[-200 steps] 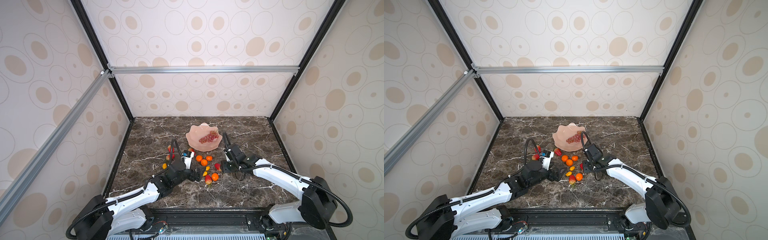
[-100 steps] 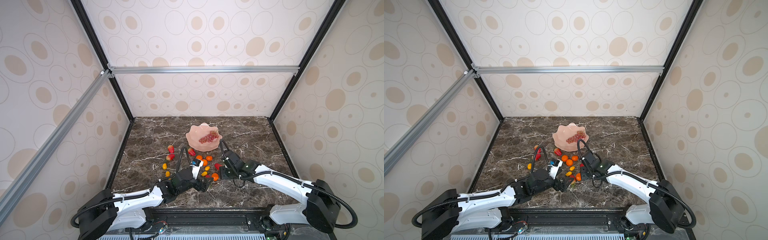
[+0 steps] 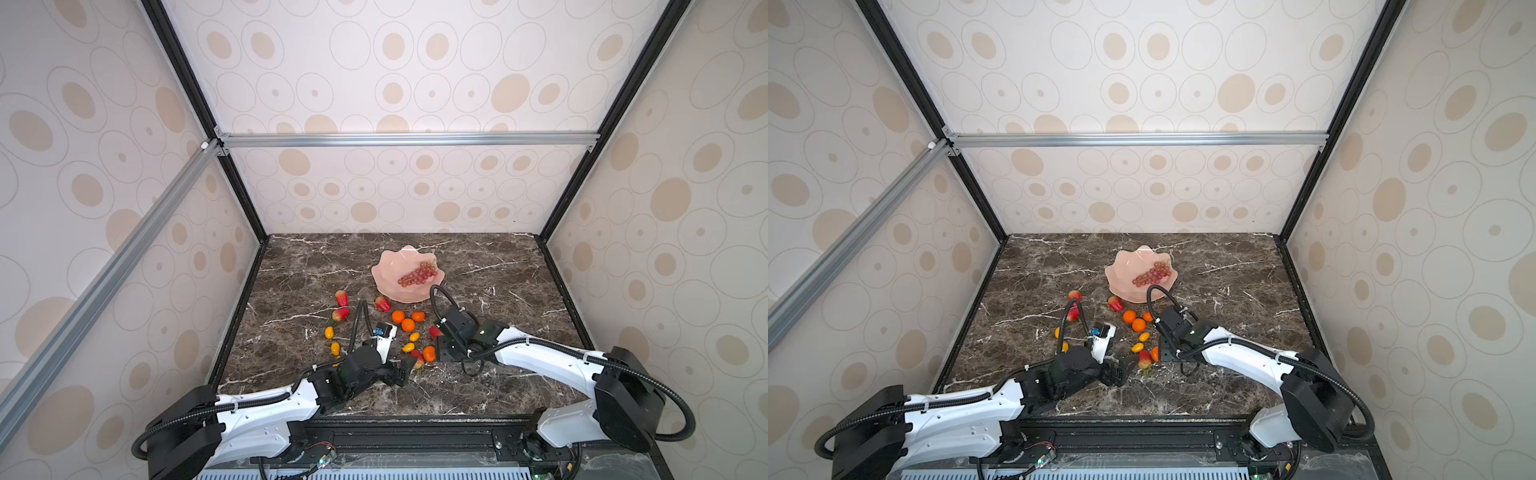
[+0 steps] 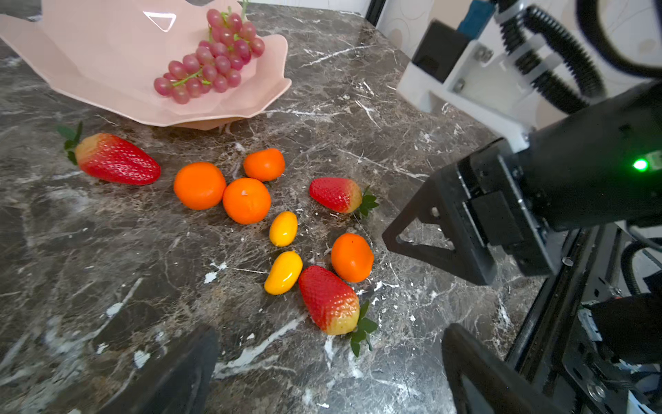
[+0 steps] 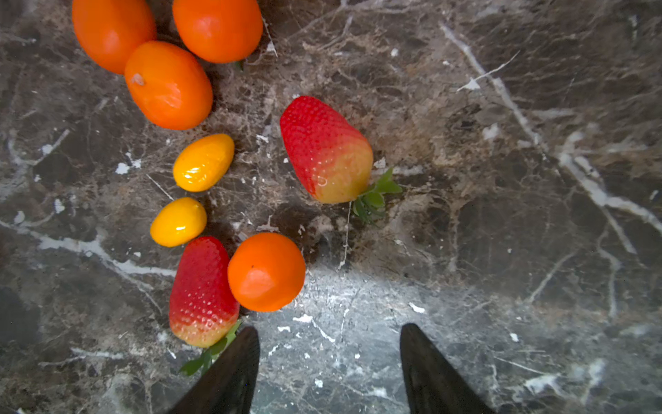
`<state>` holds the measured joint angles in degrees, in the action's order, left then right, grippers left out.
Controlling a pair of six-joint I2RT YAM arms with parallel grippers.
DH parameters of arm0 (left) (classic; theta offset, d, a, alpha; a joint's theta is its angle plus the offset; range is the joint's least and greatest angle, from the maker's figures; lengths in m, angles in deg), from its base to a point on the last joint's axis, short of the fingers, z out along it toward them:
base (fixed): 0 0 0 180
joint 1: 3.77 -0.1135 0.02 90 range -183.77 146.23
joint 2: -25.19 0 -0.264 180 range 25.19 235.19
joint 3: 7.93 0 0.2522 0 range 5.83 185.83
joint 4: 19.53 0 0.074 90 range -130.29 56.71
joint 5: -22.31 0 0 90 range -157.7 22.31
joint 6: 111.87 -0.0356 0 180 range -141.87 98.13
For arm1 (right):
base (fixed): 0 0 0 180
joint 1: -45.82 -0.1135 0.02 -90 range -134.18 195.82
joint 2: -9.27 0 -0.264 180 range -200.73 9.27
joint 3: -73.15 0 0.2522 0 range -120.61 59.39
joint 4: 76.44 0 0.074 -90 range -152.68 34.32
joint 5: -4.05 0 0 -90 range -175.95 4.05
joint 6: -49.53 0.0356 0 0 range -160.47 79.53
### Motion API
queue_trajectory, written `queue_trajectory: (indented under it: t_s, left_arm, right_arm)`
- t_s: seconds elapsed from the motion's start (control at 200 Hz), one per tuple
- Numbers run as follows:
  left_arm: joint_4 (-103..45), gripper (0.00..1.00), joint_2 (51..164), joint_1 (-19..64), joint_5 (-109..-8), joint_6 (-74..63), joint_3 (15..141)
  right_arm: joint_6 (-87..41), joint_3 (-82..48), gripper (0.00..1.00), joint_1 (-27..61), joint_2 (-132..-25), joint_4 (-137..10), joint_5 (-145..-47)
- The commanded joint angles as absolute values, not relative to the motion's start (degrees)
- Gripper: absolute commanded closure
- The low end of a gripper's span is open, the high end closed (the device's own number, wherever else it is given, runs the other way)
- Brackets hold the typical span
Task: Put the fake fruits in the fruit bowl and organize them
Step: 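Move the right gripper down over the tangerines beside the strawberries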
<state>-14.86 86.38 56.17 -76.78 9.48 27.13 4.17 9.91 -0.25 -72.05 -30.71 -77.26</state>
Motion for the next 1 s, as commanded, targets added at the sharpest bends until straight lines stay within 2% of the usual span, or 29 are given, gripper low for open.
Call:
queue_trajectory:
  t_s: [0.0,0.995]
  left_arm:
    - [-14.6,0.02,84.0,56.2,-80.3,11.3,25.2]
    - [-8.3,0.02,85.5,49.1,-70.9,14.3,23.0]
  right_arm:
    - [6.4,6.8,0.34,-0.7,-74.9,-27.5,-75.0]
    - [1.0,2.4,0.33,-0.9,-84.5,-31.7,-82.5]
